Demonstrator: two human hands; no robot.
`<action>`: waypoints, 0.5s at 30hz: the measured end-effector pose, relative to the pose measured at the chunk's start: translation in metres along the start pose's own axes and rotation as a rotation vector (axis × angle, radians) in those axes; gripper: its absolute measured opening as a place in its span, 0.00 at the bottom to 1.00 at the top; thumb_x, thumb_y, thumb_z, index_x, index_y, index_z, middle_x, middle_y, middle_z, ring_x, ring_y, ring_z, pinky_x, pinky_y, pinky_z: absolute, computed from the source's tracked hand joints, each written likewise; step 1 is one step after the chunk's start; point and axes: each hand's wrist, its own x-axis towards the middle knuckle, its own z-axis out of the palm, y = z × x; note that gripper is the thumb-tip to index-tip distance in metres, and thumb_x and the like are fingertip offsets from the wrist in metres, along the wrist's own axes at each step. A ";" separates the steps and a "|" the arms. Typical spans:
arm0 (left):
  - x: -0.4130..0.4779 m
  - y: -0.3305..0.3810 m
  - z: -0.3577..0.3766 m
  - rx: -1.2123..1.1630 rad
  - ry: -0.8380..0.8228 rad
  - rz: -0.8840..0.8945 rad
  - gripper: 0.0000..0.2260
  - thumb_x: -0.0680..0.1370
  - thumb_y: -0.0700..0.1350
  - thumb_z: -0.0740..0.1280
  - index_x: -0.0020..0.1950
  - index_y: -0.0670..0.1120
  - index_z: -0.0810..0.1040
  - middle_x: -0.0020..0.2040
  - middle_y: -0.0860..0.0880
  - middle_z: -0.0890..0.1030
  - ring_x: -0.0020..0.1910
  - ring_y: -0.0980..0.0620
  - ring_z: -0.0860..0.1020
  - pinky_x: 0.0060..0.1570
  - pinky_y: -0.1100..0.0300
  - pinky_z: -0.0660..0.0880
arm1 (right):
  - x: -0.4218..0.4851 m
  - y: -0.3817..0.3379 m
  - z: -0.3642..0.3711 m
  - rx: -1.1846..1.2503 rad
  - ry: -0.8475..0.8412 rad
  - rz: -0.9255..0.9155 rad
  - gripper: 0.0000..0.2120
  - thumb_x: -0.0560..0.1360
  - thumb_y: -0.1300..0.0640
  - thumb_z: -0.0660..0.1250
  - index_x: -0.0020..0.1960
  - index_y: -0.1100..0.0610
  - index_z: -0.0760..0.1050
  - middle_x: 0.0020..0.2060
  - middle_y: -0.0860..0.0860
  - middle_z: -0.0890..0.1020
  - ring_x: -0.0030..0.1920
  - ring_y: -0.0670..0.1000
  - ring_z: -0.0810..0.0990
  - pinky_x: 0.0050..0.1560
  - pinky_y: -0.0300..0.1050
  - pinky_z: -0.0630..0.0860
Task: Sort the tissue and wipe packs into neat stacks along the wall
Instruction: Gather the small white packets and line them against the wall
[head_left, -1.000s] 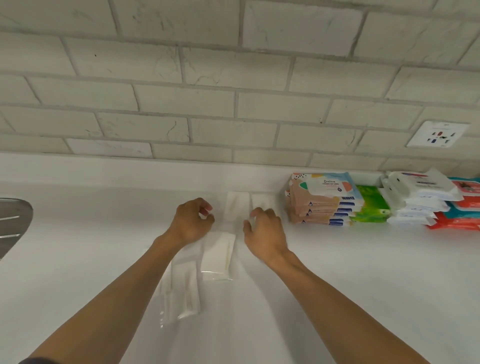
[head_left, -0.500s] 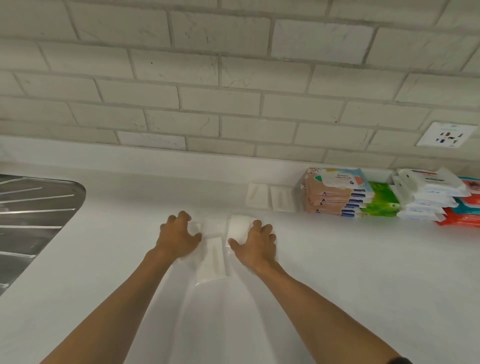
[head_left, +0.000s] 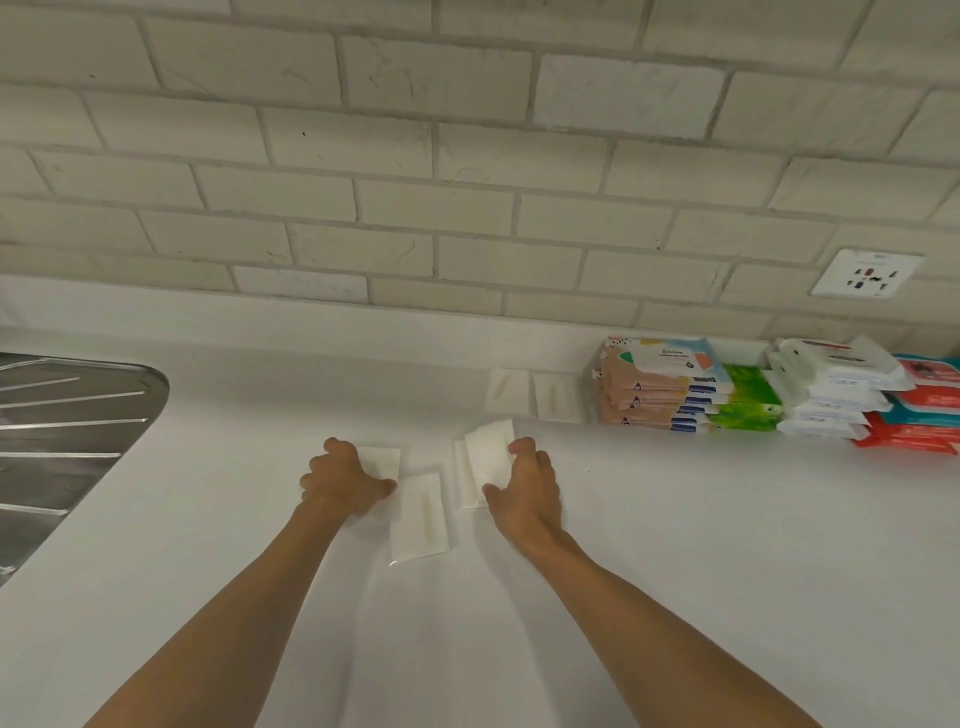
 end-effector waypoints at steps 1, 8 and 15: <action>0.000 -0.001 -0.001 -0.036 -0.009 -0.001 0.36 0.68 0.56 0.77 0.65 0.38 0.64 0.61 0.40 0.75 0.61 0.38 0.74 0.55 0.51 0.73 | -0.001 0.002 -0.002 0.013 0.008 -0.003 0.23 0.74 0.60 0.71 0.64 0.55 0.65 0.57 0.52 0.73 0.56 0.54 0.77 0.52 0.45 0.74; 0.001 0.006 -0.008 -0.142 -0.032 0.096 0.18 0.73 0.48 0.72 0.58 0.39 0.73 0.56 0.42 0.79 0.51 0.42 0.76 0.47 0.55 0.73 | -0.001 0.019 -0.009 0.181 0.011 -0.001 0.13 0.72 0.61 0.73 0.51 0.52 0.72 0.54 0.51 0.79 0.56 0.52 0.78 0.47 0.37 0.74; -0.001 0.025 -0.021 -0.329 -0.052 0.169 0.09 0.74 0.41 0.69 0.52 0.39 0.78 0.48 0.42 0.81 0.46 0.41 0.79 0.42 0.52 0.80 | 0.001 0.019 -0.017 0.470 -0.001 0.026 0.09 0.75 0.65 0.69 0.51 0.55 0.74 0.47 0.51 0.77 0.39 0.56 0.83 0.30 0.27 0.72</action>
